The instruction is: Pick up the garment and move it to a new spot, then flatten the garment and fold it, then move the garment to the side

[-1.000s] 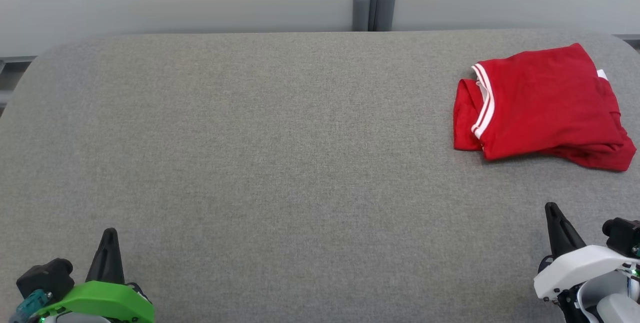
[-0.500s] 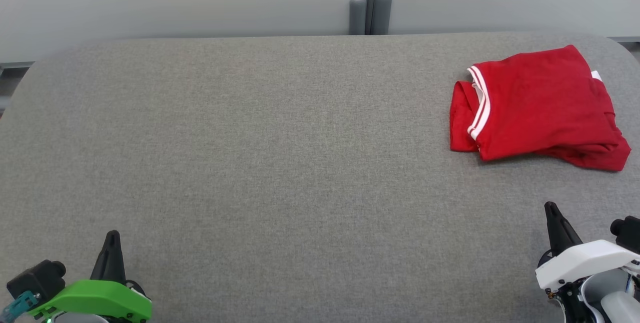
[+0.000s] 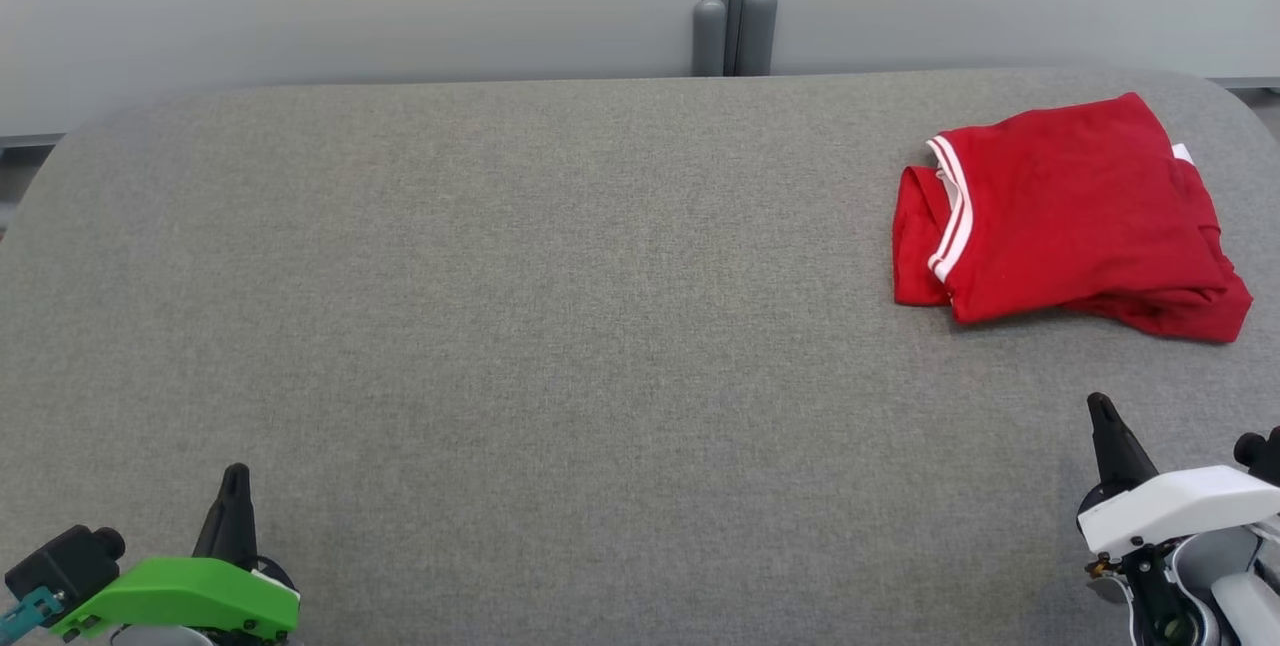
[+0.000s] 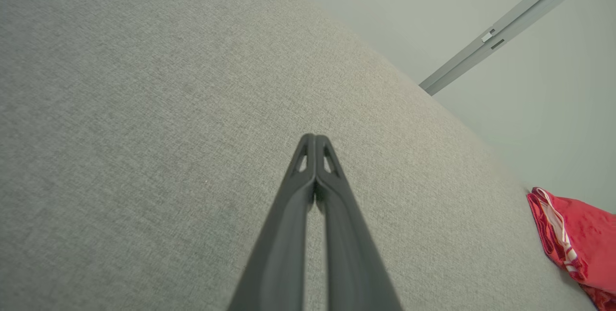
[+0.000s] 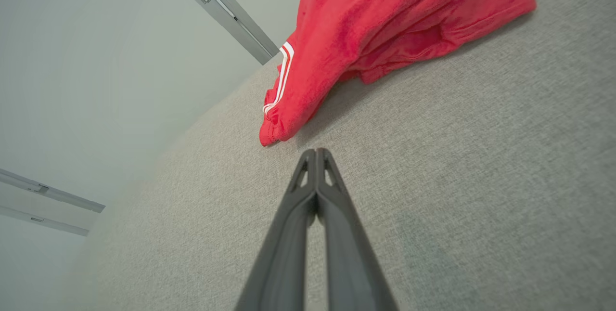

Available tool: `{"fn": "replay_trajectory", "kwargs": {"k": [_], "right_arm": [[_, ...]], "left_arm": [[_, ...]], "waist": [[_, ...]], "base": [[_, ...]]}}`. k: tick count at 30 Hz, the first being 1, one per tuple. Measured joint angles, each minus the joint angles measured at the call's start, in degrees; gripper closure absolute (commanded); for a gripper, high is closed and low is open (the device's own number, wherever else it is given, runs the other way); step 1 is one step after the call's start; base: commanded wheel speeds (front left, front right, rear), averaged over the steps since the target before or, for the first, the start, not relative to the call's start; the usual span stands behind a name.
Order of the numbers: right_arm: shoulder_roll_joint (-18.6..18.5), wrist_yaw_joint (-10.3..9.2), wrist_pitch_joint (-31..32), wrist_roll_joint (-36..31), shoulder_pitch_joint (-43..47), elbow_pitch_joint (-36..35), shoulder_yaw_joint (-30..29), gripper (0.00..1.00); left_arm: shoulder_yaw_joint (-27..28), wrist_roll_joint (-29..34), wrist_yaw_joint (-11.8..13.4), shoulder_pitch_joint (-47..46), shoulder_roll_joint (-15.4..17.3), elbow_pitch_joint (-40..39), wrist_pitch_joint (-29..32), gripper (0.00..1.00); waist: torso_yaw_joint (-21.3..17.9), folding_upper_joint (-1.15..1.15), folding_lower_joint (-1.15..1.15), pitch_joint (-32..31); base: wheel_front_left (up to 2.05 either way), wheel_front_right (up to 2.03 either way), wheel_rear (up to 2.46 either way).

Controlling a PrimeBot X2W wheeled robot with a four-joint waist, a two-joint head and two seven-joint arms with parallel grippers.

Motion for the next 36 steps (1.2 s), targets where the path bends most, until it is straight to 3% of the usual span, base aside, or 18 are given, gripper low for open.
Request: {"fn": "replay_trajectory", "kwargs": {"k": [36], "right_arm": [[5.99,4.44,6.27,18.94,-2.06,0.07,-8.15,1.00]], "left_arm": [[4.76,-18.61,-4.32,-1.24,-3.61,0.36,6.54,1.00]], "waist": [[-0.99,0.00,0.00,-1.37]], "base": [[0.00,0.00,0.00]]}}
